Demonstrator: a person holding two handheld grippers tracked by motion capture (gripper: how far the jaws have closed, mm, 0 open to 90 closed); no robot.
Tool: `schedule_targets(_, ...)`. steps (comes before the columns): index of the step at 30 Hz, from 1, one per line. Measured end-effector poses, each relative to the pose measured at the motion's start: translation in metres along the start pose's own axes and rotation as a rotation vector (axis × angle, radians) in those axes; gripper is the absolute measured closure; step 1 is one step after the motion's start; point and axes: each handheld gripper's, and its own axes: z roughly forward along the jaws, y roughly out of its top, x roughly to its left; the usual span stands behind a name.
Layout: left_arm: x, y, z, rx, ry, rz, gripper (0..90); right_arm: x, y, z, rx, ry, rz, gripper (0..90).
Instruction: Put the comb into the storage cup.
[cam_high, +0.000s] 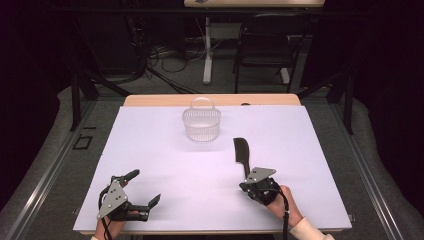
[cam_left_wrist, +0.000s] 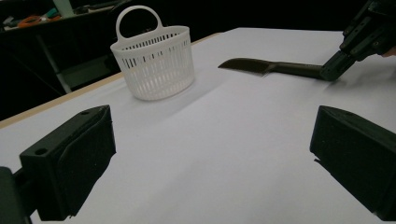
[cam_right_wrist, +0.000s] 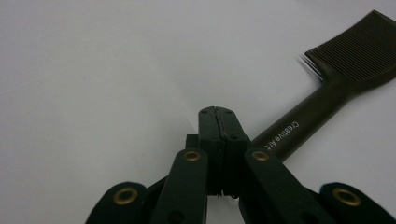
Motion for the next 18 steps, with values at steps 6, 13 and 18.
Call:
schedule_targets(6,0.0001,0.0000,0.0000,0.001,0.000,-0.001,0.1,-0.0015,-0.0019,-0.0020,0.009,-0.018,0.010,90.0)
schedule_targets(13,0.0003,0.0000,-0.0003,-0.001,0.002,0.000,0.1,-0.0037,-0.0036,-0.0035,0.018,-0.027,0.010,90.0)
schedule_targets(18,0.0004,0.0000,-0.0004,-0.004,0.004,-0.003,0.1,-0.0060,-0.0051,-0.0045,0.031,-0.034,0.013,90.0)
